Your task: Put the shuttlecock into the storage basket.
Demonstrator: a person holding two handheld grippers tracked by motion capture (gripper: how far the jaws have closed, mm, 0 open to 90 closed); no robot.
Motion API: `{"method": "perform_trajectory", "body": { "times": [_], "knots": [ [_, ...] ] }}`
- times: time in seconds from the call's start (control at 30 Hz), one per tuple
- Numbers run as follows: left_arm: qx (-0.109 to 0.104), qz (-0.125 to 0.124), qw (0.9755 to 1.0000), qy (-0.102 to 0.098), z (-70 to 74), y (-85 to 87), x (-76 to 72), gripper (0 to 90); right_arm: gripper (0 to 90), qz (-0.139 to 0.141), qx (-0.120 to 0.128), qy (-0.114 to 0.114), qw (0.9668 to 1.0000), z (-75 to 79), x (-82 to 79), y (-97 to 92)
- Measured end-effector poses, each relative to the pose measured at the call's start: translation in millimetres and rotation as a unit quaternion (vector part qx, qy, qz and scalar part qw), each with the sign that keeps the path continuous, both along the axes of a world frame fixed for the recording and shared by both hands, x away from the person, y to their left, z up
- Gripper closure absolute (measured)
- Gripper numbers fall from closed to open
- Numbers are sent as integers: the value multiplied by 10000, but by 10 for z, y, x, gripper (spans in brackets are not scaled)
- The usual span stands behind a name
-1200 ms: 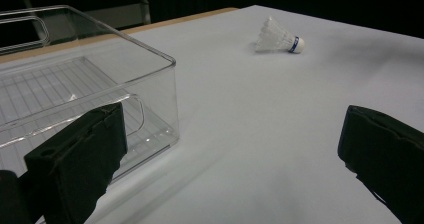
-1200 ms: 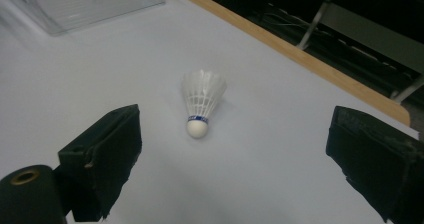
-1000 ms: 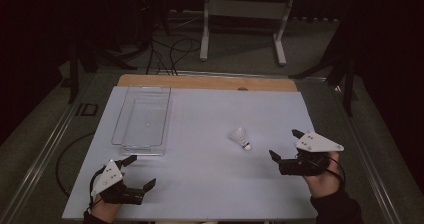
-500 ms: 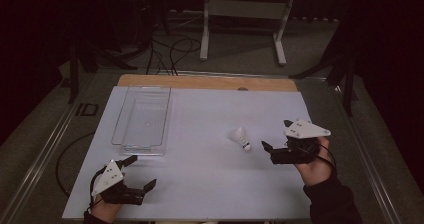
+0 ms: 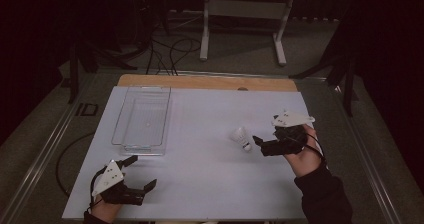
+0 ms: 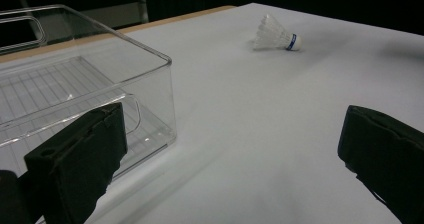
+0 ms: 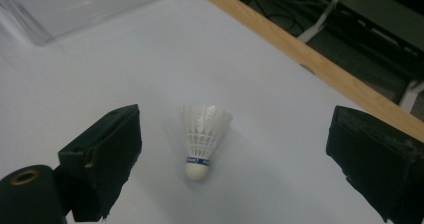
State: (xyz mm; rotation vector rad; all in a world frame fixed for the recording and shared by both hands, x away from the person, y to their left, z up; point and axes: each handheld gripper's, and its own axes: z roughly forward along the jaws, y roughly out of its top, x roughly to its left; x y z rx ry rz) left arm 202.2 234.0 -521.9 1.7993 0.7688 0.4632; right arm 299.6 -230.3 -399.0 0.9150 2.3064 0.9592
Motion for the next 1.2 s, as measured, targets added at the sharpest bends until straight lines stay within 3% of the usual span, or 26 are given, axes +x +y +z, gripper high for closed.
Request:
{"method": "perform_trajectory", "body": {
  "times": [0.2,0.43,0.87,1.1,1.2],
  "knots": [
    [17,-9,10000,0,0,-1,1,0,78,-16,-50,312,9995,-89,90,65],
    [11,-13,10000,1,-1,0,1,0,78,-226,-93,843,9961,-260,219,150],
    [9,-18,10000,7,-1,-2,1,0,79,-338,-276,1329,9902,-466,367,229],
    [55,-34,10000,-3,-4,-5,2,0,86,-423,-376,1608,9854,-568,431,253],
    [36,-21,10000,1,-3,-2,1,0,87,-417,-526,1716,9829,-628,458,283]
  ]
}}
